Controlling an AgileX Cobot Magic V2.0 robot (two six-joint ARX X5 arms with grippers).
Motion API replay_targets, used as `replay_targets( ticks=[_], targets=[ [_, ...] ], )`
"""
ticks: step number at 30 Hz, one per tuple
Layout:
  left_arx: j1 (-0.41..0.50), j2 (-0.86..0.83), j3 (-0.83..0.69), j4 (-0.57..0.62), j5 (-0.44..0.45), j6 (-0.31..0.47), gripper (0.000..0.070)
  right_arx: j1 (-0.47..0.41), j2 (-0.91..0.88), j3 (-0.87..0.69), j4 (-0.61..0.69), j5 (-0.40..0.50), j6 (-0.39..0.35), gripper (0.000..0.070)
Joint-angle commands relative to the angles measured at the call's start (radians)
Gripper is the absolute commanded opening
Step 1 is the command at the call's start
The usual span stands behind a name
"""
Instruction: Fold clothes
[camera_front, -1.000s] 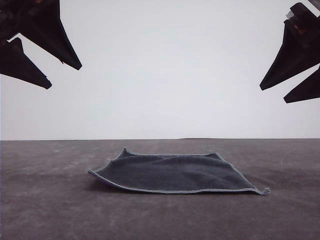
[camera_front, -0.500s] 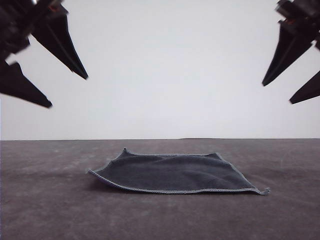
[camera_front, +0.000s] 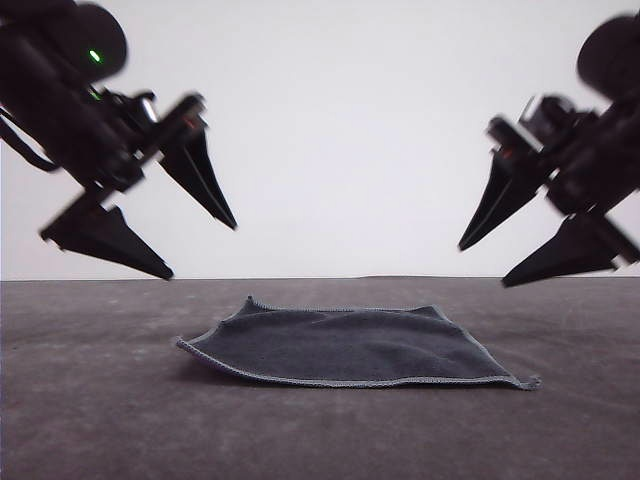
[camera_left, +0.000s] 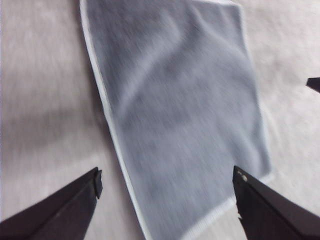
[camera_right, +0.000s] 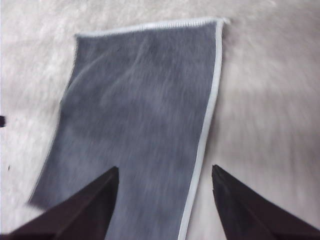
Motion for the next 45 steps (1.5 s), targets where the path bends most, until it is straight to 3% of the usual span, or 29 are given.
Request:
replay_targets(
  ticks=[1,15,23,30,45],
  targets=[
    [0.002,0.064,0.052,0.017,0.005,0.023,0.0515,-0.001,0.066,0.046,0.02,-0.006,0.013,0.0377],
    [0.024,0.393,0.335,0.028,0.025,0.018,0.0518,-0.013,0.341,0.309,-0.006,-0.033,0.034,0.0377],
    [0.022,0.527,0.443,0.024,0.089,-0.023,0.0518,-0.039,0.359,0.324,0.0,-0.023,0.035,0.0377],
    [0.007,0.553,0.454,0.047,0.13,-0.052,0.0517,-0.069,0.363,0.324,0.015,-0.037,0.036,0.0377],
    [0.009,0.553,0.454,0.039,0.146,-0.049,0.0517,-0.028,0.537,0.417,0.029,-0.193,0.063,0.0377]
  ],
)
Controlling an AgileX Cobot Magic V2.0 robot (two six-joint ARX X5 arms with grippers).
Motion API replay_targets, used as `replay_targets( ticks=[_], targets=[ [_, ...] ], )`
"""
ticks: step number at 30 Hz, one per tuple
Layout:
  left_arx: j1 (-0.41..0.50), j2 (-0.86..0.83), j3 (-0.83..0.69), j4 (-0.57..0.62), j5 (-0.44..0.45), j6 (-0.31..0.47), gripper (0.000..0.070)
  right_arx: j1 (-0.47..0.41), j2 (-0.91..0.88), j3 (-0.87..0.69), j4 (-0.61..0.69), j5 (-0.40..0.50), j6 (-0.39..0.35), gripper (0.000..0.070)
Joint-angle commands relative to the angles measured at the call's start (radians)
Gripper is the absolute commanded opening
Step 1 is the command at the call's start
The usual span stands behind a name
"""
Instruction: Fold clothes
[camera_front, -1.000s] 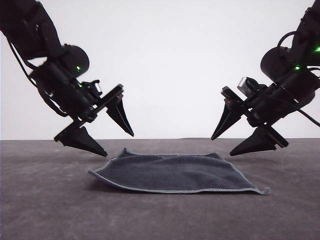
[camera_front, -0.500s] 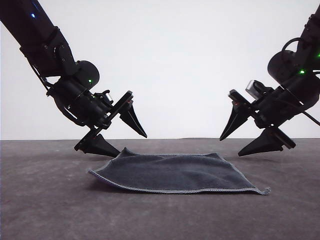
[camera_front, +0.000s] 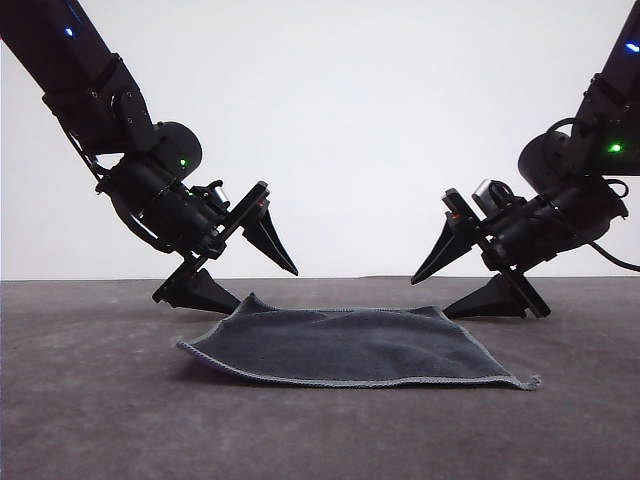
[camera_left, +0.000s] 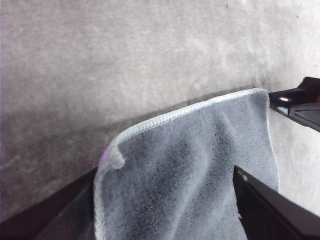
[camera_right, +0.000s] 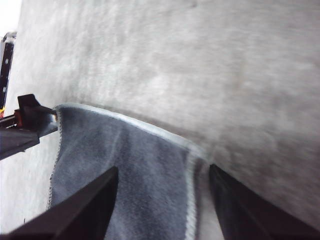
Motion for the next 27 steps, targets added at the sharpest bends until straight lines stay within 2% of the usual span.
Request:
replay_targets(
  ticks=[1,7,12,14,16,18,21,23,24,27],
  targets=[
    [-0.01,0.05,0.008,-0.019,0.002,-0.01,0.0517,0.015,0.049,0.003,-0.015,0.002,0.012,0.0377],
    [-0.01,0.05,0.008,-0.005,0.002,-0.01,0.0516,0.033,0.05,0.003,0.002,-0.005,0.012,0.037],
    [-0.01,0.05,0.008,0.01,0.001,-0.01,0.0497,0.036,0.05,0.003,0.02,0.041,0.012,0.0283],
    [-0.007,0.05,0.008,0.013,-0.008,-0.011,0.0396,0.036,0.05,0.003,0.025,0.072,0.011,0.0227],
    [-0.004,0.05,0.008,0.014,-0.024,-0.012,0.0247,0.036,0.05,0.003,0.026,0.089,0.009,0.0181],
    [-0.002,0.05,0.008,0.016,-0.04,-0.011,0.015,0.037,0.05,0.003,0.028,0.1,0.006,0.0145],
    [0.002,0.05,0.008,0.016,-0.048,-0.012,0.0101,0.046,0.05,0.003,0.033,0.11,0.002,0.0047],
    [0.003,0.05,0.008,0.016,-0.053,-0.011,0.0044,0.05,0.05,0.003,0.032,0.127,-0.001,0.0001],
    [0.004,0.05,0.008,0.017,-0.054,-0.011,0.0013,0.054,0.05,0.003,0.032,0.137,-0.002,0.0001],
    [0.005,0.05,0.008,0.024,-0.055,-0.011,0.0004,0.056,0.05,0.003,0.033,0.149,-0.009,0.0002]
  ],
)
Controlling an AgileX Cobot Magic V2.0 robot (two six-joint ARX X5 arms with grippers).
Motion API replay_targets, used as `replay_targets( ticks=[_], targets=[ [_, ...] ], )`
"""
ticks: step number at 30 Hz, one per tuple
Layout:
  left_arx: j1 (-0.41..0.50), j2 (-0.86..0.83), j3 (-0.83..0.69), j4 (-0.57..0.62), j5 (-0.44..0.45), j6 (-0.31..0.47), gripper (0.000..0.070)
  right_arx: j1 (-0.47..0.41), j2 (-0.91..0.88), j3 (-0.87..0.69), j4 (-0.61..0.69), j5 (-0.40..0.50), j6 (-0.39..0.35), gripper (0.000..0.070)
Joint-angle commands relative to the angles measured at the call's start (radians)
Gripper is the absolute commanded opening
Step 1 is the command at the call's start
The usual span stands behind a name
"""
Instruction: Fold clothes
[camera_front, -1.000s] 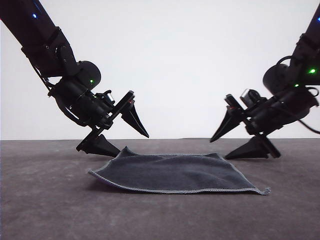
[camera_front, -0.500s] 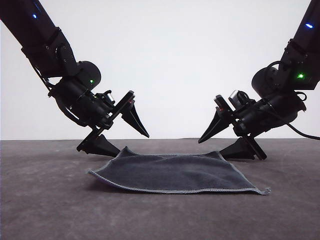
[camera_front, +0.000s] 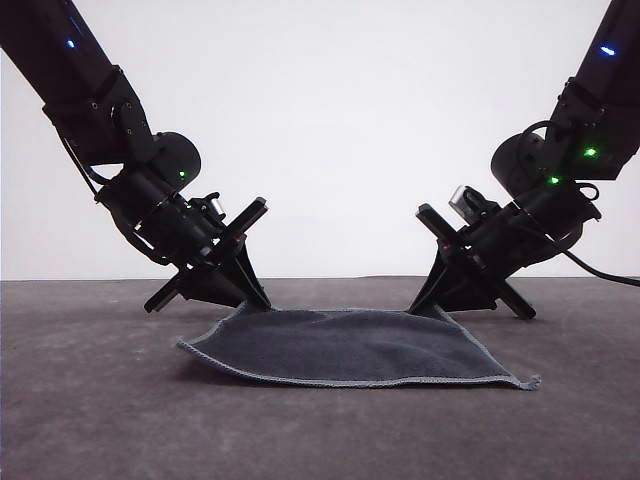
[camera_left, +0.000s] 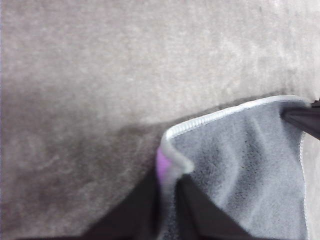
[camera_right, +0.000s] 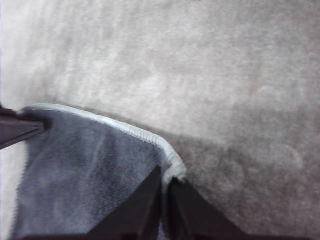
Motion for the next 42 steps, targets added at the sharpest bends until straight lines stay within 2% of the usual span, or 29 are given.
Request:
replay_targets(
  ticks=[1,8,17,23,32,38,42],
  targets=[
    [-0.001,0.029,0.01,0.013,0.001,-0.004,0.0004,0.003,0.043,0.003,0.001,0.003,-0.006,0.0001],
    [0.011,0.025,0.015,-0.001,0.008,-0.006,0.0004,-0.002,0.028,0.003,-0.001,-0.039,-0.006,0.0001],
    [0.021,-0.027,0.015,-0.027,0.044,0.032,0.0004,0.0,-0.007,0.003,-0.027,-0.078,-0.016,0.0002],
    [0.021,-0.076,0.015,-0.094,0.047,0.104,0.0004,0.0,-0.056,0.003,-0.081,-0.076,-0.053,0.0002],
    [0.019,-0.122,0.015,-0.187,0.038,0.208,0.0004,0.008,-0.125,0.0,-0.196,-0.072,-0.147,0.0001],
    [0.017,-0.128,0.006,-0.277,0.039,0.278,0.0004,0.016,-0.145,-0.017,-0.219,-0.072,-0.164,0.0002],
    [0.004,-0.128,-0.015,-0.298,0.04,0.299,0.0004,0.026,-0.187,-0.058,-0.209,-0.03,-0.175,0.0002]
  ],
)
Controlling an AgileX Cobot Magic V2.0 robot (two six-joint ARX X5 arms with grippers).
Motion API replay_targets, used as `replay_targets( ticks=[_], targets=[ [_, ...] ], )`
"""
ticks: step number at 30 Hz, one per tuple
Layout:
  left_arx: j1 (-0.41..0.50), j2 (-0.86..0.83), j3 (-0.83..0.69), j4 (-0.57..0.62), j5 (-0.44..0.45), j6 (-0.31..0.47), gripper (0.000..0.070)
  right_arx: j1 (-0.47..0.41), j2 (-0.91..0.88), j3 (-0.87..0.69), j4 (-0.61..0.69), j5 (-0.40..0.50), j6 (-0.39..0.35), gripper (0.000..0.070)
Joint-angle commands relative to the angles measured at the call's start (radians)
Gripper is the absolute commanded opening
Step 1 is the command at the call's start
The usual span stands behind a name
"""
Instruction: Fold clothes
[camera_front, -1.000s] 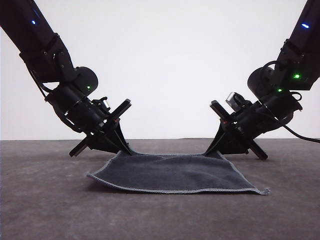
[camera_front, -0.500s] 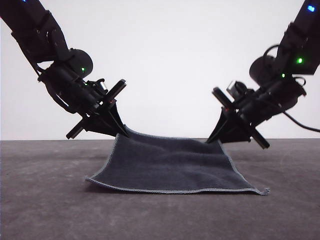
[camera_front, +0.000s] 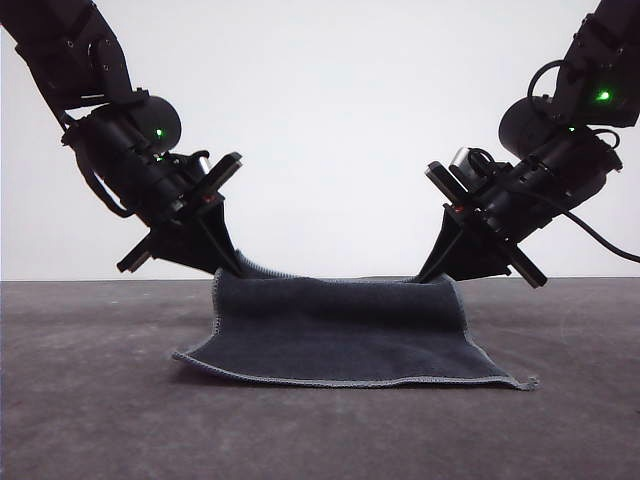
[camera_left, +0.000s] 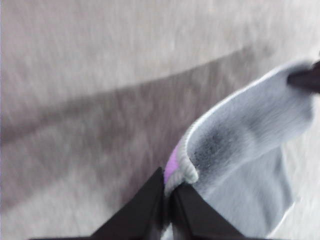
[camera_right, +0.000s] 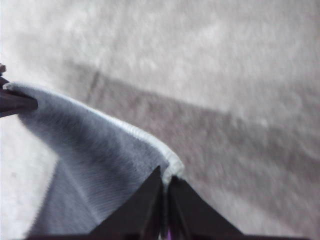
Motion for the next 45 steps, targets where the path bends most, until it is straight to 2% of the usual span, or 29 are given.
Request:
replay_targets(
  ticks=[1,7,15,23,24,25,27,29,34,41,45],
  targets=[
    [-0.013,0.01,0.004,0.001,0.002,0.031,0.0004,0.007,-0.023,-0.014,0.02,0.015,-0.023,0.0002],
    [-0.036,-0.021,-0.044,0.012,0.0,0.03,0.0004,0.009,-0.121,-0.129,0.068,0.018,-0.023,0.0002],
    [-0.054,-0.141,-0.211,0.085,-0.016,-0.009,0.0004,0.022,-0.239,-0.279,0.113,0.017,-0.024,0.0001],
    [-0.079,-0.229,-0.361,0.142,-0.015,-0.032,0.0006,0.086,-0.275,-0.375,0.111,0.034,-0.024,0.0018],
    [-0.083,-0.236,-0.37,0.14,-0.015,-0.034,0.0027,0.097,-0.275,-0.384,0.109,0.045,-0.023,0.0047],
    [-0.087,-0.243,-0.379,0.137,-0.014,-0.038,0.0081,0.107,-0.275,-0.391,0.102,0.057,-0.022,0.0082],
    [-0.094,-0.262,-0.395,0.126,-0.014,-0.049,0.0224,0.128,-0.279,-0.401,0.075,0.083,-0.022,0.0157],
    [-0.1,-0.289,-0.413,0.113,-0.014,-0.054,0.0338,0.146,-0.295,-0.409,0.049,0.104,-0.022,0.0188],
    [-0.105,-0.384,-0.436,0.044,-0.014,-0.05,0.0355,0.178,-0.411,-0.424,-0.012,0.128,-0.022,0.0188],
    [-0.105,-0.582,-0.436,-0.045,-0.019,-0.043,0.0354,0.187,-0.656,-0.424,-0.172,0.129,-0.021,0.0188],
    [-0.105,-0.699,-0.436,-0.056,-0.07,-0.043,0.035,0.185,-0.778,-0.424,-0.253,0.156,-0.022,0.0188]
  ],
)
